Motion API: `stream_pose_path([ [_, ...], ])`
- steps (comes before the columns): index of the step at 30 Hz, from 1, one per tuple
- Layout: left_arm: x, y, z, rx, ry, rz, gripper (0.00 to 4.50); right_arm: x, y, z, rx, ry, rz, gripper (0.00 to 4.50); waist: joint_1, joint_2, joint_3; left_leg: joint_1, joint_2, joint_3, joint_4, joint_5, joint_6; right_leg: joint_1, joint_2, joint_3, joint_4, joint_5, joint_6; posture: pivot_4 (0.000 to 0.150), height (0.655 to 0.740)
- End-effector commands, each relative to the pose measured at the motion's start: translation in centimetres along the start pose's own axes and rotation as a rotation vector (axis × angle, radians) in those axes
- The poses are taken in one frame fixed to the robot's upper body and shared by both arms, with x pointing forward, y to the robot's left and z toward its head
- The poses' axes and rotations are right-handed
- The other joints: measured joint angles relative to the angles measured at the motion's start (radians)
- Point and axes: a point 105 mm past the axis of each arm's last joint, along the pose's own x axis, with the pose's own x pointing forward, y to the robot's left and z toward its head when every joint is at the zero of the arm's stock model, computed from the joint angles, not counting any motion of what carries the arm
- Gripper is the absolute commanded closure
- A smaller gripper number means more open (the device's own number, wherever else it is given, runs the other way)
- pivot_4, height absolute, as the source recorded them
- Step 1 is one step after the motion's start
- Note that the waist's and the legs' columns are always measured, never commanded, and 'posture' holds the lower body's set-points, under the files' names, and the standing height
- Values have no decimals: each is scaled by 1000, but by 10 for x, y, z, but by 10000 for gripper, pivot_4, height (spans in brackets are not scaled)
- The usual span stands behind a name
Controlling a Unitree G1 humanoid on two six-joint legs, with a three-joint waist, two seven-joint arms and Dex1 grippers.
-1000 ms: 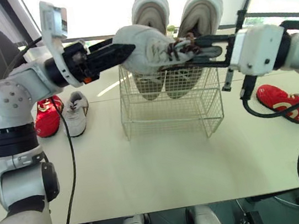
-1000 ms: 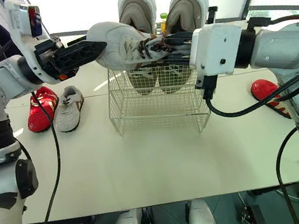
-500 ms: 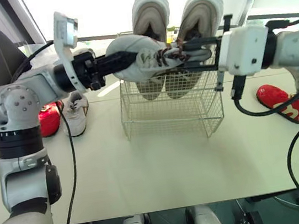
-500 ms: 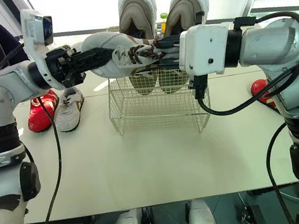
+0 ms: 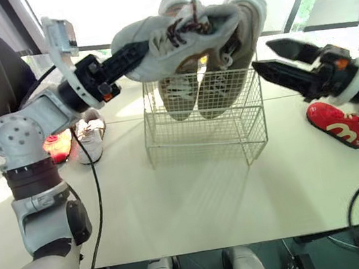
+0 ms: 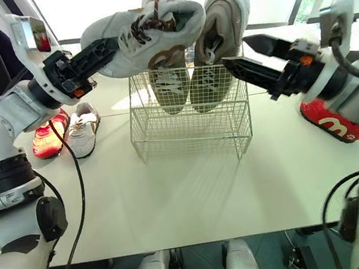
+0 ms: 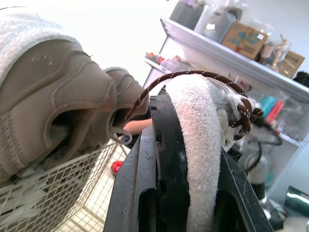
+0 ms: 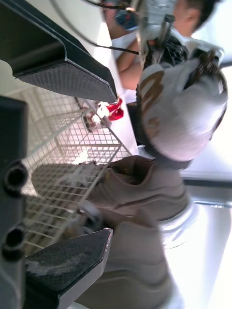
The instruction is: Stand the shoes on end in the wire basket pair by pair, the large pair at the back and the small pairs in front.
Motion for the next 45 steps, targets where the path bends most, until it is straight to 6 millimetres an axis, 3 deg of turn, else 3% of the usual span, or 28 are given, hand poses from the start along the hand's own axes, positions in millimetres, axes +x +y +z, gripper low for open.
stream_pose_path([
  [1,6,-14,7,30,-52,-51,42131,24,25,0,127,-110,77,458,-1,1,0,0,0,0,0,0,0,0,0,0,0,0,1,1500,7400],
  [9,14,-13,0,27,-72,-51,42131,58,51,12,249,-214,175,458,3,1,1,-1,-1,1,0,0,0,0,0,0,0,1,2,1500,7400],
  [19,17,-10,-8,45,-79,-24,42131,73,55,22,297,-255,213,458,0,1,1,-1,-1,1,0,0,0,0,1,-1,-1,0,0,1500,7400],
  [22,17,-10,-11,49,-76,-22,42131,76,55,22,302,-262,215,7698,1,1,1,-1,-1,1,0,0,0,0,1,-1,-1,0,0,1500,7400],
  [28,14,-3,-31,117,18,58,42131,78,54,26,310,-280,221,35974,0,1,1,-2,-1,1,0,0,0,0,1,-1,-1,0,0,1500,7400],
  [29,13,-1,-35,138,45,75,42131,78,54,27,309,-278,221,38964,-1,1,1,-2,-1,1,0,0,0,0,1,-1,-1,0,0,1500,7400],
  [31,11,3,-38,144,73,104,42131,78,53,27,298,-263,216,40011,0,1,1,-2,0,2,0,0,0,0,1,-1,-1,0,0,1500,7400],
  [39,-10,0,-22,229,127,121,1734,67,38,39,91,-105,228,40015,0,1,1,-3,0,1,-1,0,0,-2,0,-1,-3,0,0,1500,7400],
  [42,-26,4,-12,285,153,161,338,51,8,43,-121,65,182,40015,3,1,1,-3,0,1,-2,0,0,-3,0,-1,-4,0,-1,1500,7400],
  [45,-31,7,-9,324,174,188,338,40,-10,43,-255,185,186,40015,3,1,1,-3,0,2,-3,-1,-3,-3,0,-1,-7,0,-1,1500,7400],
])
